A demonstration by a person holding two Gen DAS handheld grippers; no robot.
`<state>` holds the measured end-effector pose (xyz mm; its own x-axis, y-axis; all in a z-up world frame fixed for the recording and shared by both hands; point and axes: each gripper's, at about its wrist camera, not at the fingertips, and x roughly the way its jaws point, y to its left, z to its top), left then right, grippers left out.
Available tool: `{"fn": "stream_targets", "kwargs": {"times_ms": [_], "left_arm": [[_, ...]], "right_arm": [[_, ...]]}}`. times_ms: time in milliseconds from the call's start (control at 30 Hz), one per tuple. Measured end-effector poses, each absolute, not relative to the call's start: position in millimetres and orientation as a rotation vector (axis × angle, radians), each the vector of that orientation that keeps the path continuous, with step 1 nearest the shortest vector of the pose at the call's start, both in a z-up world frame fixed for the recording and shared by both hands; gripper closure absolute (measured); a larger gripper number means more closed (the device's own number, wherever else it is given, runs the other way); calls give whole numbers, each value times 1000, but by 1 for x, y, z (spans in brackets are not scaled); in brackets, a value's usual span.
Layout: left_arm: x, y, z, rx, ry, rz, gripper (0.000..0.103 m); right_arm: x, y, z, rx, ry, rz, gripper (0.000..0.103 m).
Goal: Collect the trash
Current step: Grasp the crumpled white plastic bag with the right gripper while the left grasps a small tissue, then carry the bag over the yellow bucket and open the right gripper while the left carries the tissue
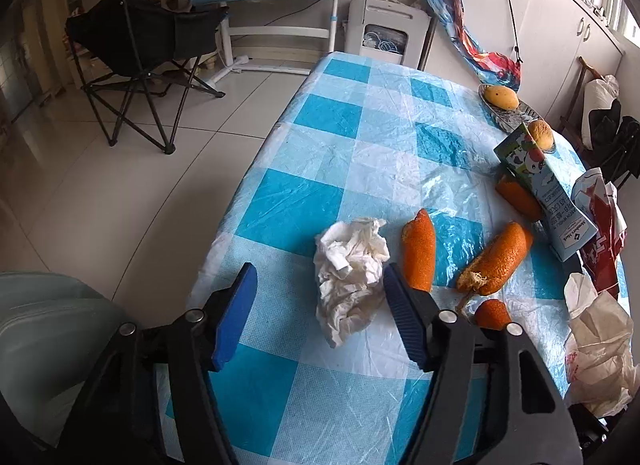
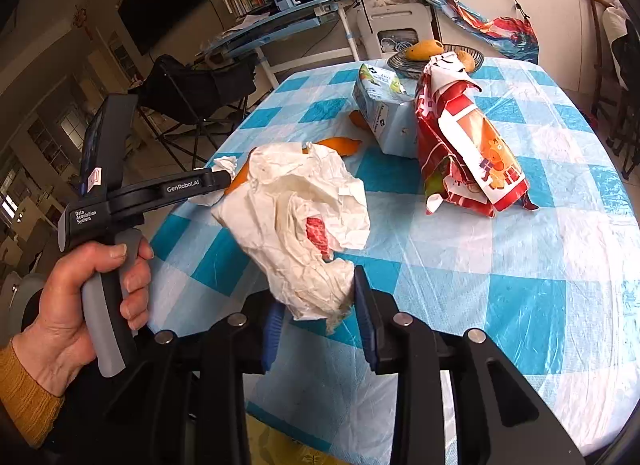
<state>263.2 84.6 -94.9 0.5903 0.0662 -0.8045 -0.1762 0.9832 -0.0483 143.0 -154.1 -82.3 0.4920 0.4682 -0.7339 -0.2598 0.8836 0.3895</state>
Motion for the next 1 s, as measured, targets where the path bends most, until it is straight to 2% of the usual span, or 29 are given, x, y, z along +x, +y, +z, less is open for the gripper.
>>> {"fn": "stream_targets", "kwargs": {"times_ms": [67, 133, 567, 1000], "left_arm": [[264, 83, -95, -131, 935, 111, 79], [261, 82, -92, -137, 928, 88, 83], [183, 59, -58, -59, 799, 8, 84], [110, 41, -53, -16, 771, -30, 84]], "right_arm": [[143, -156, -83, 252, 961, 446, 70], [141, -156, -83, 259, 960, 445, 70], [124, -162, -73, 234, 910, 434, 69], [91, -164, -65, 240, 860, 440, 69]]}}
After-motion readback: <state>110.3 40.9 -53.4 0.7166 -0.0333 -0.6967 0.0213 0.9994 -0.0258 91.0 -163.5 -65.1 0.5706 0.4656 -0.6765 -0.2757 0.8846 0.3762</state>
